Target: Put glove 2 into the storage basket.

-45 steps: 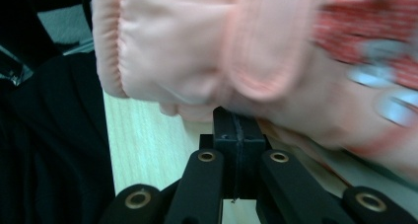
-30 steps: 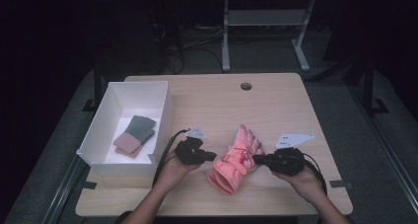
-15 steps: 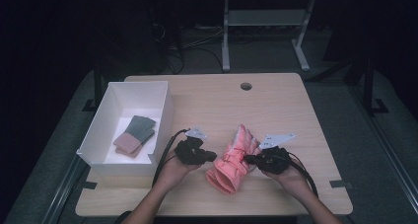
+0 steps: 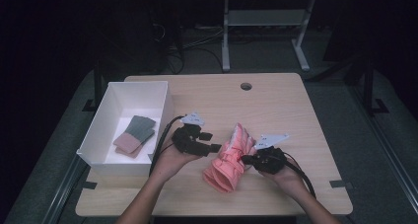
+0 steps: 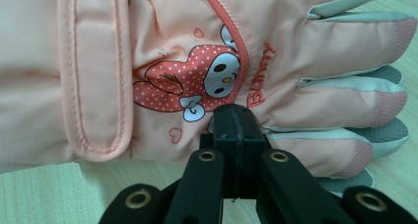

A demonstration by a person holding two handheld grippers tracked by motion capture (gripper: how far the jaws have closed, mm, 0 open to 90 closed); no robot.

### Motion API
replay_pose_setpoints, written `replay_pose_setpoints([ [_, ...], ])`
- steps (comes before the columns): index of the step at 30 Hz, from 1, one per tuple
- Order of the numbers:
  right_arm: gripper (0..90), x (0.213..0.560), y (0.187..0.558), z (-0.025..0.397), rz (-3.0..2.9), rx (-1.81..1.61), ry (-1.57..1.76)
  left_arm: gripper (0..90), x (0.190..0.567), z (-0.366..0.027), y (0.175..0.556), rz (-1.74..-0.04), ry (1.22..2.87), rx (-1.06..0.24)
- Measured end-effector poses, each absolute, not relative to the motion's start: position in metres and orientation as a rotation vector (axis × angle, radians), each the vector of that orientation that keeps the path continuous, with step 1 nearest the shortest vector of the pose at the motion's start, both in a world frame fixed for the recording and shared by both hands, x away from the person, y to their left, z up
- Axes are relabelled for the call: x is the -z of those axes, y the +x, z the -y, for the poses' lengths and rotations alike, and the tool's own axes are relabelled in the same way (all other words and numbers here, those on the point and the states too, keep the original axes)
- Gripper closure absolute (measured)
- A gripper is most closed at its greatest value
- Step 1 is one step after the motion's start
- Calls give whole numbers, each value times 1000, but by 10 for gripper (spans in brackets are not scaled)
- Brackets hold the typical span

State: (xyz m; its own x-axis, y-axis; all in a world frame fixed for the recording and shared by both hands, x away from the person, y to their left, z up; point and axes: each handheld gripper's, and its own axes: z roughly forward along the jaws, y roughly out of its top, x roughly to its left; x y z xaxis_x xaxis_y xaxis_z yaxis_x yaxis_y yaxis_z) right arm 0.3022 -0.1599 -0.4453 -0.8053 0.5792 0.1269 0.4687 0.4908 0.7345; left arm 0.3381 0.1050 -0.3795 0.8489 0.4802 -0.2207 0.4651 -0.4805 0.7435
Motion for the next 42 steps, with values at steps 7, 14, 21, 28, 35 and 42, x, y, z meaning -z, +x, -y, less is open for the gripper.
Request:
replay_pose_setpoints([
  [7,900,446,302,160,-2593,-1203,905,227,387,-83,346,-674,2190,35],
  [14,900,447,302,159,-2593,-1195,904,154,408,-58,358,-661,2242,117],
  [21,900,449,302,157,-2600,-1175,891,129,426,-59,362,-709,2253,173],
  [28,900,451,301,154,-2601,-1140,874,126,447,-66,368,-780,2254,254],
  [35,900,455,301,153,-2604,-1132,868,127,457,-64,371,-807,2253,331],
  [42,900,457,301,154,-2609,-1136,872,141,458,-58,369,-795,2275,348],
])
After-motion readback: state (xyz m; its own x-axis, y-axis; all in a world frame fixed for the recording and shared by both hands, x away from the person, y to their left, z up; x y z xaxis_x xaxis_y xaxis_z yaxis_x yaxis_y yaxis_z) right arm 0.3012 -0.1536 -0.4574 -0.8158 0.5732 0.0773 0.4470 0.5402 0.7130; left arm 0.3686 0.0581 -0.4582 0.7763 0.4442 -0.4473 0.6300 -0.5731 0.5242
